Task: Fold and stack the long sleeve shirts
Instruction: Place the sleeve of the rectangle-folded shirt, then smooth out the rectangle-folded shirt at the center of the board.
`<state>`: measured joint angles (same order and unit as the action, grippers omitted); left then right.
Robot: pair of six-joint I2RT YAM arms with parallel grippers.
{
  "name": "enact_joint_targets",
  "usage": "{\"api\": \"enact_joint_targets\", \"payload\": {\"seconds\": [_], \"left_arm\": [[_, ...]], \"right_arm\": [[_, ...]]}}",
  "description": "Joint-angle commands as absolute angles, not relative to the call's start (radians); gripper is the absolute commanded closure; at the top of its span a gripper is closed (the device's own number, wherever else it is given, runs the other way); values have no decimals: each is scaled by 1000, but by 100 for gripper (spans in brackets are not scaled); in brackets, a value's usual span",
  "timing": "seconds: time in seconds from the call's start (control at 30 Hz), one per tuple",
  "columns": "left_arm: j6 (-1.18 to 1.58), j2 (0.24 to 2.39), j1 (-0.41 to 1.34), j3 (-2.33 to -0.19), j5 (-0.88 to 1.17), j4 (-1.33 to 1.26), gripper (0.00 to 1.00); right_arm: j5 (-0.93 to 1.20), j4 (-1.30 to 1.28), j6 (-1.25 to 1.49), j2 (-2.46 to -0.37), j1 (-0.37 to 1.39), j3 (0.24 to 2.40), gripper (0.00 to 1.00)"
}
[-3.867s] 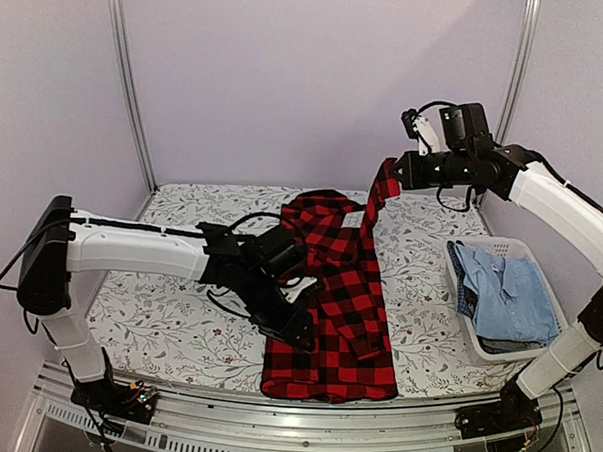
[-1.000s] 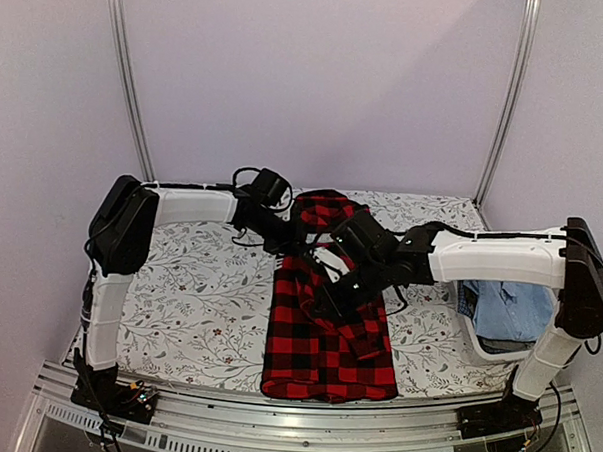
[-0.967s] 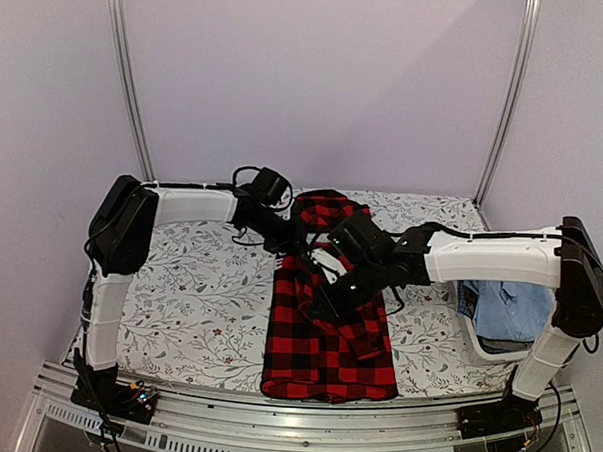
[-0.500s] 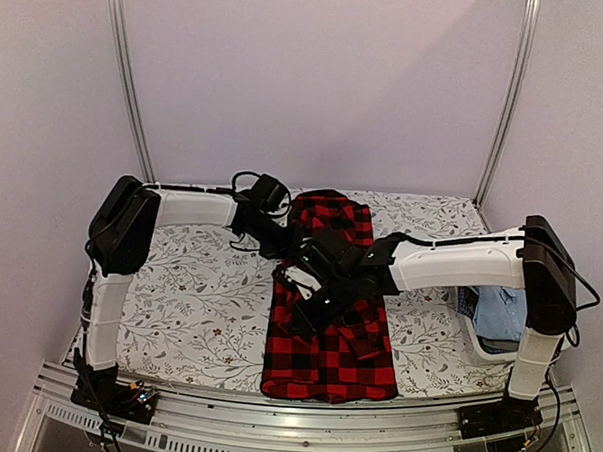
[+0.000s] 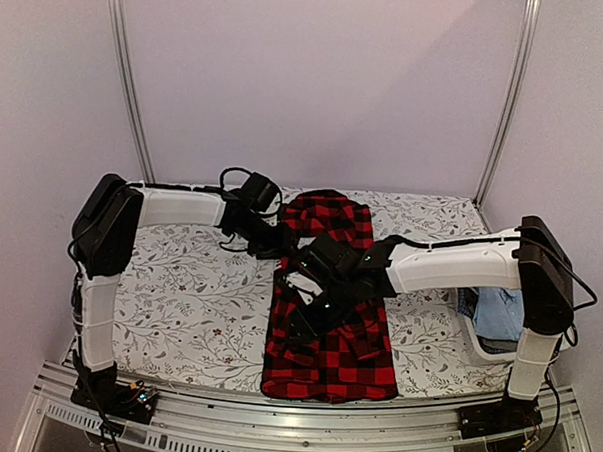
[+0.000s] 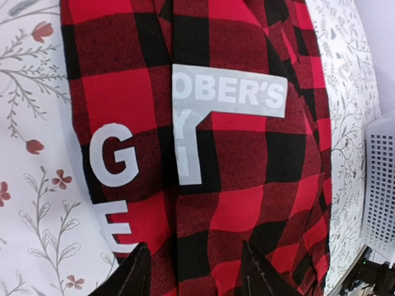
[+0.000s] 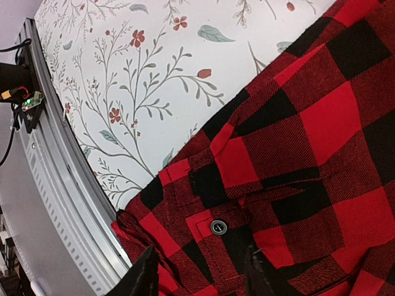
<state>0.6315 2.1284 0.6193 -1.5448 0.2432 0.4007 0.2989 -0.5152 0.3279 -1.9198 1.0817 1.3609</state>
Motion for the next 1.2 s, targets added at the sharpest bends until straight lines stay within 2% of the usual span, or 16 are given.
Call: {"api": "enact_joint_targets", "payload": {"seconds": [0.0, 0.1, 0.3, 0.53, 0.77, 1.17], "left_arm": [[608, 2022, 600, -1488, 207, 388, 51], [604, 1989, 600, -1444, 215, 380, 52], [617, 1930, 600, -1347, 262, 320, 64], [630, 1893, 604, -1286, 326, 250, 77], [639, 1949, 606, -1327, 384, 217, 82], [660, 1974, 629, -1312, 414, 199, 83]], "right_arm": [[222, -504, 349, -1842, 1075, 1345, 49], [186, -492, 383, -1819, 1009, 1333, 50], [256, -358, 434, -1803, 837, 1342, 68], [361, -261, 434, -1954, 700, 1468, 84], [449, -206, 464, -2124, 643, 1581, 87], [541, -151, 554, -2357, 510, 1674, 86]]}}
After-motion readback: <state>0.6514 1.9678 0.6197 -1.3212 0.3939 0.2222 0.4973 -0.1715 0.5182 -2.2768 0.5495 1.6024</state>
